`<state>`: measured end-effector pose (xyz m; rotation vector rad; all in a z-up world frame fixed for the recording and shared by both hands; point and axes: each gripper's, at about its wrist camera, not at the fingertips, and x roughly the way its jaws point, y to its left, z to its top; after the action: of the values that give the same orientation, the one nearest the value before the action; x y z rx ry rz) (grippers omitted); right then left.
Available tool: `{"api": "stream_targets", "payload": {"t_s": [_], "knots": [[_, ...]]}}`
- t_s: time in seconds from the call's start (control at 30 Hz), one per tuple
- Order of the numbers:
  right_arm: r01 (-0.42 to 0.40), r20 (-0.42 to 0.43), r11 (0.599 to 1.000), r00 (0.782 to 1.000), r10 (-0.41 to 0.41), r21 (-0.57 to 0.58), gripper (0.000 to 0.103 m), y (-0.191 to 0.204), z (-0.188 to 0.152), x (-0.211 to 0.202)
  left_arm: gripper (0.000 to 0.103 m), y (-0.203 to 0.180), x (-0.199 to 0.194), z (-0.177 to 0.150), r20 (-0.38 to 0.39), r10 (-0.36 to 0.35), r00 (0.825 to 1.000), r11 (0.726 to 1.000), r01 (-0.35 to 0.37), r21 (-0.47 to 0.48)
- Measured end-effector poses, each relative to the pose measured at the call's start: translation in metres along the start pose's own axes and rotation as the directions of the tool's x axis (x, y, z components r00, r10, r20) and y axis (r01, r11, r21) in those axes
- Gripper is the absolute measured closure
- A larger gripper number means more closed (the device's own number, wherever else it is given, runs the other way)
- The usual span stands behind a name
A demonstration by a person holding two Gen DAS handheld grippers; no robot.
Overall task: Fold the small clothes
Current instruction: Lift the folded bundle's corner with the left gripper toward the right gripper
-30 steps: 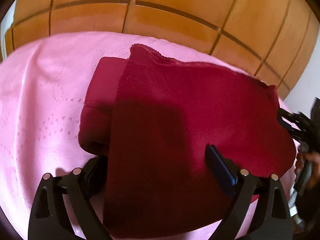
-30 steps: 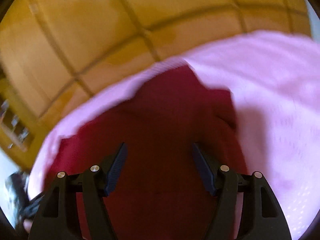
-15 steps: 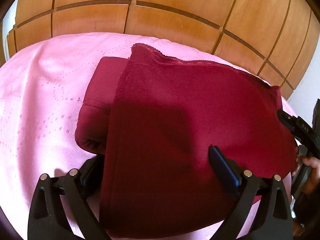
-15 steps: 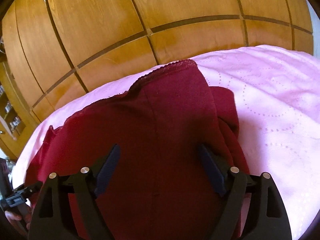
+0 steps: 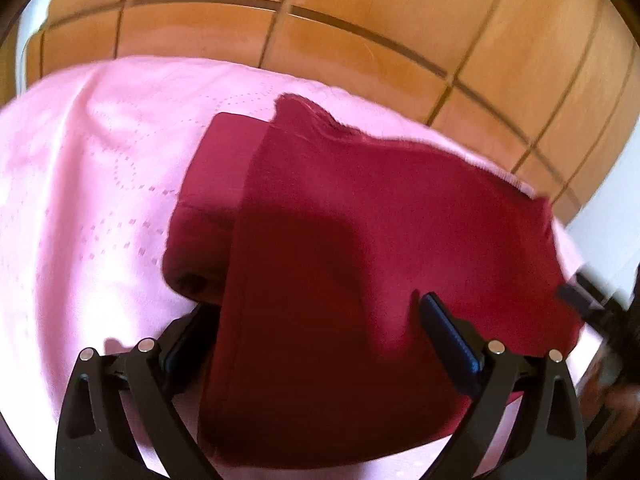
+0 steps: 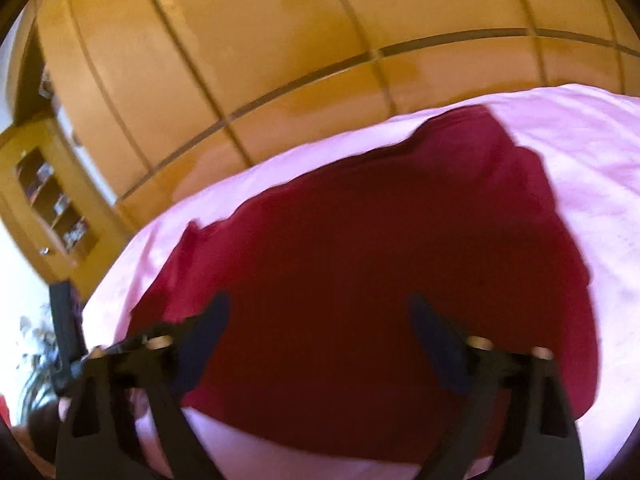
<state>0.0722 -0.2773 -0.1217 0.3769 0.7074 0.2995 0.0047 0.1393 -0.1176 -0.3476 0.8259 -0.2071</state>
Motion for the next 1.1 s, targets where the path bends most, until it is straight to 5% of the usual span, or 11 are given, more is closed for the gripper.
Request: {"api": "stream_targets", "payload": {"t_s": [0.1,0.33,0.57,1.1], "knots": [[-0.02,-0.048,0.999,0.999,0.018,-0.043,0.047,0.012,-0.008,0.007,0.015,0.009,-0.004,0.001,0.013,-0.022,1.0,0.997,0.023,-0.07],[0.028,-0.08,0.99,0.996,-0.039,-0.139,0.047,0.018,-0.031,0.025,0.027,0.013,-0.005,-0.002,0.013,-0.007,1.0,0.997,0.008,-0.075],[0.042,-0.06,0.984,0.997,-0.053,-0.172,0.047,0.021,-0.035,0.026,0.078,0.019,-0.002,0.012,-0.006,-0.071,0.997,0.985,0.069,-0.156],[0.028,-0.037,0.988,0.999,-0.034,-0.154,0.047,0.019,-0.04,0.024,0.083,-0.074,-0.049,0.049,0.108,-0.244,0.964,0.969,0.239,0.058]]}}
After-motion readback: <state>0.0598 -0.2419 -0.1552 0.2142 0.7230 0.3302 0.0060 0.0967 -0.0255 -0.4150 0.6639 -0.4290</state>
